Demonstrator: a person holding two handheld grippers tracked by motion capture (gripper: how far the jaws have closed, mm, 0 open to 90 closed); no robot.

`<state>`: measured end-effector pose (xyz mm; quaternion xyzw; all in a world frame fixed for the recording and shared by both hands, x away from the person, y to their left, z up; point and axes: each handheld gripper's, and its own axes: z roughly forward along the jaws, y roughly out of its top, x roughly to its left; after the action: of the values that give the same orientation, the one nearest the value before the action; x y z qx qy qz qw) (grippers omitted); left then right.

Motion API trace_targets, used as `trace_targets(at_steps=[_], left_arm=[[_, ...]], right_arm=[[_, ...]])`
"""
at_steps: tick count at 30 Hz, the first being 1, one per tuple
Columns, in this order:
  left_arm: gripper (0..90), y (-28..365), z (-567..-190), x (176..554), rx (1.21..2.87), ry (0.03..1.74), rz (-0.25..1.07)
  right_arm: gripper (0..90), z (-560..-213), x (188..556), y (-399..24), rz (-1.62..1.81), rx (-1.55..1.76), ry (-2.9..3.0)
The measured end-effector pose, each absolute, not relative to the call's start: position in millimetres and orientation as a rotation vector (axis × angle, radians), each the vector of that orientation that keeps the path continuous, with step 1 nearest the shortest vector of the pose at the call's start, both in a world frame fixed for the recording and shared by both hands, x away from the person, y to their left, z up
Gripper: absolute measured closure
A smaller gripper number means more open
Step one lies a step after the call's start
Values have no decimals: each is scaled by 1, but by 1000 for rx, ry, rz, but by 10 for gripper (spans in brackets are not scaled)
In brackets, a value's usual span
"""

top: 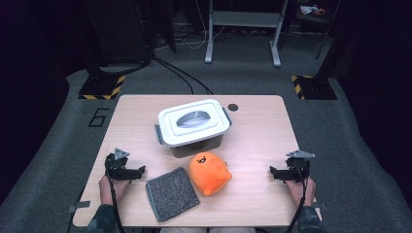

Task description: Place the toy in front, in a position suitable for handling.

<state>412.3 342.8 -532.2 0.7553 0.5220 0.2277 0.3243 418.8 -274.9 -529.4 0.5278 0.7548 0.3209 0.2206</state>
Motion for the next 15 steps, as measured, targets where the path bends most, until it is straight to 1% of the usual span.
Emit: trace_targets(at_steps=[8,12,14,15], left_arm=[[0,343,-531,412,1993,1363,583],[0,344,-527,411,1950,1384,556],[0,344,-525,411,1951,1375,575],[0,342,-520,411,1945,1372,557]], right_arm=[[0,-529,419,-275,885,1459,2084],[0,-529,419,-275,889,1467,2077],[0,-529,419,-275,886,1464,2079],[0,-529,419,-275,889,1469,2076]])
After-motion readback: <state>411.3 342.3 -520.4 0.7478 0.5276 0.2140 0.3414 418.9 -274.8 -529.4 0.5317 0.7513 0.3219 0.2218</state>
